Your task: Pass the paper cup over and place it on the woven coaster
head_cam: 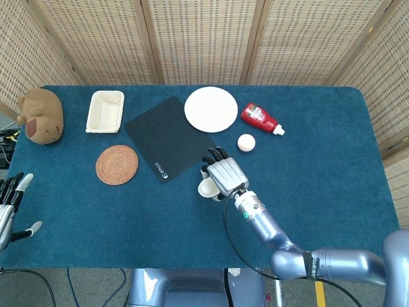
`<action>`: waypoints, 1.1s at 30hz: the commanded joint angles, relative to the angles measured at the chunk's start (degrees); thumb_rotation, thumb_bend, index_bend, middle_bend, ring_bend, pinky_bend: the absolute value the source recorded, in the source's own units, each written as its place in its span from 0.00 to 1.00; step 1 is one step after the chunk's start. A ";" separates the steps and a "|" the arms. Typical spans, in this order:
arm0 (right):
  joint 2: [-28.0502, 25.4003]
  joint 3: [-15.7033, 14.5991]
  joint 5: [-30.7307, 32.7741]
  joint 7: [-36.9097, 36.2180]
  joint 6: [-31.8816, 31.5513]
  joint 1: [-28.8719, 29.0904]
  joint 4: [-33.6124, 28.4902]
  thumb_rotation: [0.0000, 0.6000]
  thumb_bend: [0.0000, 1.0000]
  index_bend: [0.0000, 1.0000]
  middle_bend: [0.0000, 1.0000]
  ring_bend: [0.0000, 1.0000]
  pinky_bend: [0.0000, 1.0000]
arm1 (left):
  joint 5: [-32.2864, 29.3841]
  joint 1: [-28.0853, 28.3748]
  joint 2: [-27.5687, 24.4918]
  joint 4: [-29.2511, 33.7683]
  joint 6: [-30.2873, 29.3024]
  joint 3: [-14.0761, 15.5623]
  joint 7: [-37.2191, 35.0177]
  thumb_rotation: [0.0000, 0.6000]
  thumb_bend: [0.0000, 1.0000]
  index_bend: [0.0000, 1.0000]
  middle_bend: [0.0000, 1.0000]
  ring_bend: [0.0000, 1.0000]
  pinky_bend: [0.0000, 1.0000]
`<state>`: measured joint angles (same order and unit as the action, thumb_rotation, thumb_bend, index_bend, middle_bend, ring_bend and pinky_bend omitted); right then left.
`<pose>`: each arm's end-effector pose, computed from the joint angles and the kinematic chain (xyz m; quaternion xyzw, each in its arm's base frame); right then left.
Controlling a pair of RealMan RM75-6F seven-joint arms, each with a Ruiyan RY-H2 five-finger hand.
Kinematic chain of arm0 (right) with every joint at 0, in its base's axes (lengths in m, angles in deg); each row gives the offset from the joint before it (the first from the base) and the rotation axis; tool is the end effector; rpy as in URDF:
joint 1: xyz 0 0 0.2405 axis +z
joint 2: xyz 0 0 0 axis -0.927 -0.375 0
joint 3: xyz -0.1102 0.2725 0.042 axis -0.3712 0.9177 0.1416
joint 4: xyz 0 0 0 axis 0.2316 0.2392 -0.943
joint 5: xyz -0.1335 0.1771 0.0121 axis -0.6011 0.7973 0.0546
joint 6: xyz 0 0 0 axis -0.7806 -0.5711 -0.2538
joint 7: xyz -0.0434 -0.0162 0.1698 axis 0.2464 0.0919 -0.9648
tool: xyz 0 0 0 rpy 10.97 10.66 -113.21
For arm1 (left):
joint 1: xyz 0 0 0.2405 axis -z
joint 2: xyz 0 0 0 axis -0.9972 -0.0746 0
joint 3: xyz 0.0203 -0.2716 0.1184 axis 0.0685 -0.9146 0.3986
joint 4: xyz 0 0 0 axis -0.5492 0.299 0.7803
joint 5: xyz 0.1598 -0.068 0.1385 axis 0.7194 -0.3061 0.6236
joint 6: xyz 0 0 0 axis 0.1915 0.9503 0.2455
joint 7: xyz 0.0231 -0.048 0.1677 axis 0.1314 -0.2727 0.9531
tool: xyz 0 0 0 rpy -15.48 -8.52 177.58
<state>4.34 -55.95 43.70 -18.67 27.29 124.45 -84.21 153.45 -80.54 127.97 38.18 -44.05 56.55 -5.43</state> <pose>-0.0464 -0.4088 -0.0310 0.7801 -0.3411 0.3586 0.3828 -0.3583 0.2148 0.1753 -0.6094 -0.3853 -0.3589 0.5928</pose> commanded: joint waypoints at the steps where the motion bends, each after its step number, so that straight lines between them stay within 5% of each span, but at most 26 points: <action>1: 3.48 0.63 2.39 0.40 1.33 2.84 3.95 1.00 0.05 0.45 0.19 0.00 0.04 | -0.64 0.19 -0.08 -0.44 0.47 -0.27 -0.66 1.00 0.19 0.00 0.00 0.00 0.00; 23: 15.89 -0.81 3.63 -5.43 7.94 10.36 22.96 1.00 0.05 0.39 0.14 0.00 0.04 | -2.32 1.38 0.09 -1.37 3.11 -0.65 -1.71 1.00 0.19 0.00 0.00 0.00 0.00; 33: 15.30 -2.12 3.59 -4.45 5.88 10.02 21.60 1.00 0.05 0.10 0.00 0.00 0.02 | -2.38 1.17 -0.10 -1.05 2.69 -0.64 -1.77 1.00 0.19 0.00 0.00 0.00 0.00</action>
<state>20.01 -57.85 47.10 -23.49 33.57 134.58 -61.96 151.05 -79.33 127.87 37.10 -41.32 55.90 -7.23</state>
